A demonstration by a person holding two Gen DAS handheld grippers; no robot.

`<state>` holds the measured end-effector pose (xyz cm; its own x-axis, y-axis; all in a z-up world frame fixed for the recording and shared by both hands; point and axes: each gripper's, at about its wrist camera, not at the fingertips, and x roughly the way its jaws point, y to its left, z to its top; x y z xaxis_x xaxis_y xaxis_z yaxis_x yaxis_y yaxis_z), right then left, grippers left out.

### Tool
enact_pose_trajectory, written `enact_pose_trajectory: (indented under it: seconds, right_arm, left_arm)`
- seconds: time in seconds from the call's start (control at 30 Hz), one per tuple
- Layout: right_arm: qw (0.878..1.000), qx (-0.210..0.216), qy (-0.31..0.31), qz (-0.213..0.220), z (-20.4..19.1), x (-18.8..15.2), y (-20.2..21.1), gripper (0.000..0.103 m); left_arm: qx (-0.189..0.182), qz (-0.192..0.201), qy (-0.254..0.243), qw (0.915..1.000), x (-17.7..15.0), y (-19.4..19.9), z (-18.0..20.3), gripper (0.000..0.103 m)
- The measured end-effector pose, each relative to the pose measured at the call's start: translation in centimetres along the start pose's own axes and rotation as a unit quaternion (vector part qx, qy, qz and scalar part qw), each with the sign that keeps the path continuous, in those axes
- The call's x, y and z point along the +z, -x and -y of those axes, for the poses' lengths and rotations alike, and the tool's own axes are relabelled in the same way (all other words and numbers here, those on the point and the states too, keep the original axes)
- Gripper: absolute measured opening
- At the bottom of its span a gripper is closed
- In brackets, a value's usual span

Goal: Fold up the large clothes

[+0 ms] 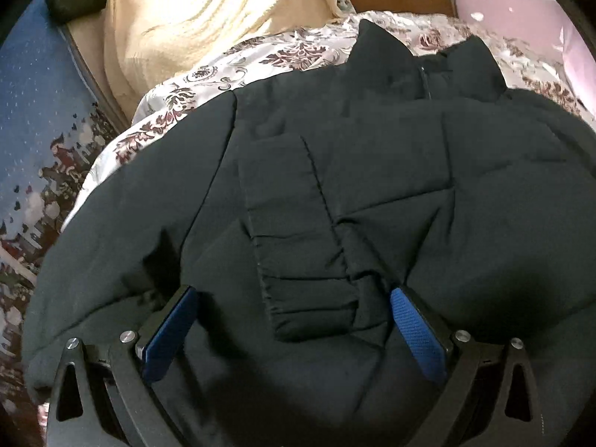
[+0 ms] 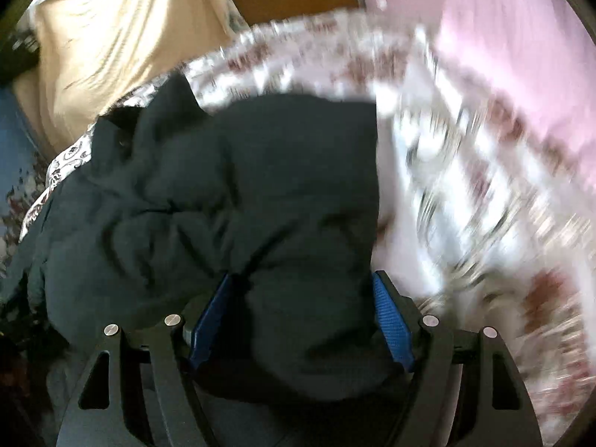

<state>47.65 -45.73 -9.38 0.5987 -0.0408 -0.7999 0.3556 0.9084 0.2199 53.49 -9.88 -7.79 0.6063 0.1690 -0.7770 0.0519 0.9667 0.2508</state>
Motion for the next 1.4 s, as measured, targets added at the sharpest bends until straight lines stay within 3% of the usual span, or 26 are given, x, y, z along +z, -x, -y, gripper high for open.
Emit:
enact_pose_trajectory:
  seconds: [0.07, 0.3, 0.47, 0.53, 0.63, 0.8, 0.9, 1.0, 1.1, 1.17, 1.23, 1.27, 1.4]
  right_arm:
    - [1.0, 0.014, -0.012, -0.004, 0.5, -0.7, -0.8, 0.072]
    - [1.0, 0.004, 0.005, 0.018, -0.3, -2.8, -0.6, 0.075]
    - [0.999, 0.011, -0.011, 0.043, 0.2, -2.4, 2.1, 0.076]
    - [0.997, 0.018, -0.005, 0.069, -0.6, -2.2, 4.0, 0.083]
    - [0.996, 0.034, 0.014, 0.087, -3.6, -2.4, 6.8, 0.089]
    - [0.989, 0.078, 0.101, 0.069, -13.6, -2.9, 7.9, 0.09]
    - [0.984, 0.093, 0.138, 0.064, -19.0, -4.1, 7.6, 0.09]
    - [0.978, 0.087, 0.184, 0.056, -25.0, -6.1, 6.7, 0.09]
    - [0.973, 0.068, 0.217, 0.048, -29.6, -7.5, 5.9, 0.09]
    - [0.969, 0.051, 0.237, 0.05, -31.9, -8.3, 5.7, 0.09]
    - [0.966, 0.032, 0.25, 0.055, -33.6, -8.7, 5.4, 0.09]
    - [0.965, 0.019, 0.254, 0.06, -34.3, -8.7, 5.2, 0.09]
    - [0.966, -0.008, 0.246, 0.073, -35.0, -8.1, 4.7, 0.09]
  left_arm:
    - [-0.014, 0.002, 0.015, 0.9998, -0.3, -0.3, -0.4, 0.103]
    - [-0.054, 0.011, 0.05, 0.9972, -0.9, -0.4, -1.6, 0.103]
    - [-0.093, 0.05, 0.111, 0.9882, -2.1, 4.6, -7.2, 0.103]
    - [-0.111, 0.057, 0.136, 0.9828, -3.0, 6.5, -10.2, 0.103]
    - [-0.124, 0.046, 0.165, 0.9774, -5.1, 8.5, -15.2, 0.103]
    - [-0.131, 0.012, 0.238, 0.9623, -11.0, 10.2, -24.5, 0.103]
    - [-0.126, -0.007, 0.296, 0.9469, -14.9, 10.1, -29.7, 0.103]
    - [-0.116, -0.018, 0.365, 0.9237, -18.1, 9.0, -34.4, 0.103]
    - [-0.116, -0.031, 0.45, 0.885, -20.3, 6.9, -38.1, 0.103]
    - [-0.135, -0.035, 0.51, 0.8486, -21.7, 4.7, -39.8, 0.103]
    - [-0.143, -0.037, 0.539, 0.8295, -22.3, 3.0, -40.3, 0.103]
    - [-0.14, -0.036, 0.546, 0.8253, -22.4, 2.1, -40.4, 0.103]
    - [-0.111, -0.024, 0.546, 0.8301, -21.8, 0.3, -39.9, 0.103]
